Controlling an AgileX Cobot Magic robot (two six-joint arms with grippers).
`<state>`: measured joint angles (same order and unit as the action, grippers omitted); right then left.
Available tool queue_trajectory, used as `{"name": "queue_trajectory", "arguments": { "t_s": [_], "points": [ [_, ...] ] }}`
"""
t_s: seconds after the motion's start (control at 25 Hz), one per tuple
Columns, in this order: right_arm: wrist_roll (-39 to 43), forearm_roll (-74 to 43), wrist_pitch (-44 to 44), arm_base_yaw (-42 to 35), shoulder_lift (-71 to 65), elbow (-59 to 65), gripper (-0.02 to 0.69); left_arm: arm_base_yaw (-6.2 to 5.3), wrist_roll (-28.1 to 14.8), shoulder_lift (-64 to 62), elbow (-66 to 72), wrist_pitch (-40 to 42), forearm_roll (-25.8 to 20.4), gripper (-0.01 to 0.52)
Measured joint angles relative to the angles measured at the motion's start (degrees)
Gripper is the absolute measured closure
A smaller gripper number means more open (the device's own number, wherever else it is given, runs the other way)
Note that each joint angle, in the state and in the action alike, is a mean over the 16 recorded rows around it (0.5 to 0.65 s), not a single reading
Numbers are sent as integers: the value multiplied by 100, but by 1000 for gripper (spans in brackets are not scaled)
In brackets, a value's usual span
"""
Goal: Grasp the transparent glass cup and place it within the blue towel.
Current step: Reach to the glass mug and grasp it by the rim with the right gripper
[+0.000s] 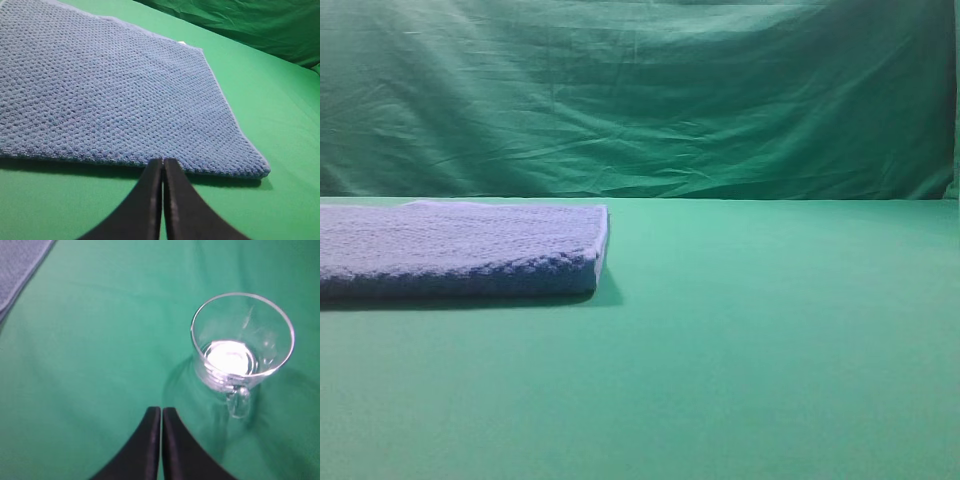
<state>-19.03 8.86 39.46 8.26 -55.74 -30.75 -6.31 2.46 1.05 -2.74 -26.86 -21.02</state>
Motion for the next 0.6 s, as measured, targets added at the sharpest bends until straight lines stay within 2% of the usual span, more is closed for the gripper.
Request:
{"name": "queue_trajectory", "arguments": {
  "t_s": [0.12, 0.2, 0.6],
  "points": [
    [257, -376, 247, 0, -381, -272, 611, 0, 0, 0, 0, 0, 0, 514],
    [445, -586, 360, 0, -652, -449, 556, 0, 0, 0, 0, 0, 0, 514],
    [1048, -1213, 455, 0, -2066, -1189, 185, 0, 0, 0, 0, 0, 0, 514]
  ]
}}
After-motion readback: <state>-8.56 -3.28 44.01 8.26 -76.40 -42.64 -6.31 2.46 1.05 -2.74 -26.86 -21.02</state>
